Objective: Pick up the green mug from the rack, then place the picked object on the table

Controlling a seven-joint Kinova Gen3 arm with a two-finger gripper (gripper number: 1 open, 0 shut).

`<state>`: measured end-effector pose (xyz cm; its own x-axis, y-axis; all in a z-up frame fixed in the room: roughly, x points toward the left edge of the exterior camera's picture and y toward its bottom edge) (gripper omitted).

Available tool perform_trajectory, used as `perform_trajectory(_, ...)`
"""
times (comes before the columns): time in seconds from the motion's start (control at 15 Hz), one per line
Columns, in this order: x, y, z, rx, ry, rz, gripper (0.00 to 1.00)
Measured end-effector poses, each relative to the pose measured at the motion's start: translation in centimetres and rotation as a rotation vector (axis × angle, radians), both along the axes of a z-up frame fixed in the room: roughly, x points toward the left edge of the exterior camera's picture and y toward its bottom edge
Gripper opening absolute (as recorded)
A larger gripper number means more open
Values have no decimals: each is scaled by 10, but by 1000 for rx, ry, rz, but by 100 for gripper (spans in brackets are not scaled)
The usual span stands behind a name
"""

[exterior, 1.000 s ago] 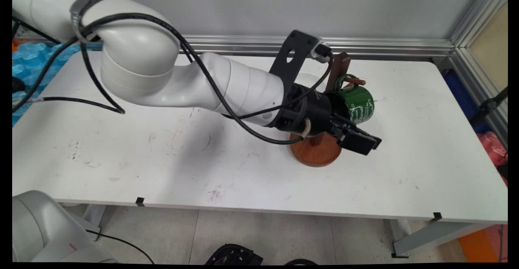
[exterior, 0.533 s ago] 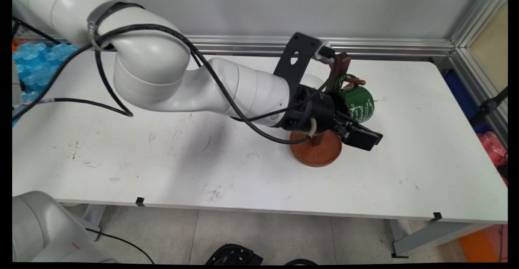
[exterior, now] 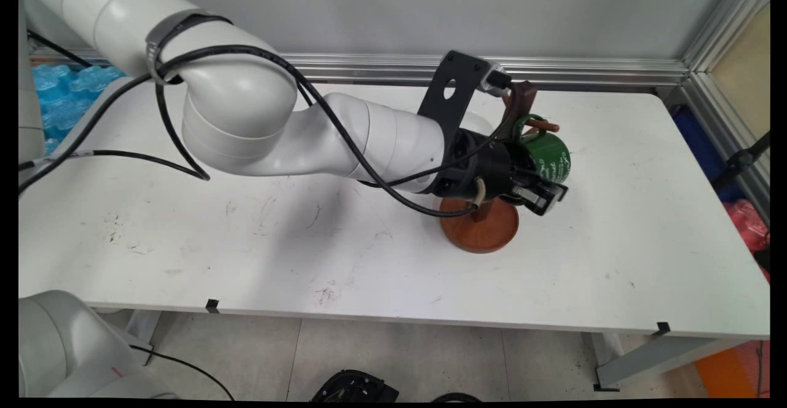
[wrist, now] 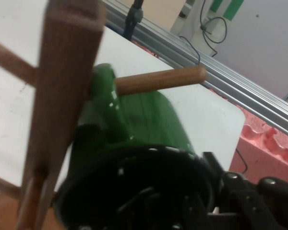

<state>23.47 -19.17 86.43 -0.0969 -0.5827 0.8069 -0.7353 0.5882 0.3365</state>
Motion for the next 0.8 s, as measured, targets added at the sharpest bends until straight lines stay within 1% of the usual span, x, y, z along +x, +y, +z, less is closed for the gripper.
perform_trajectory(0.53,10,0,-3,-11,-17,26,0)
perform_trajectory(0.8,13,5,4,-14,-11,9,0)
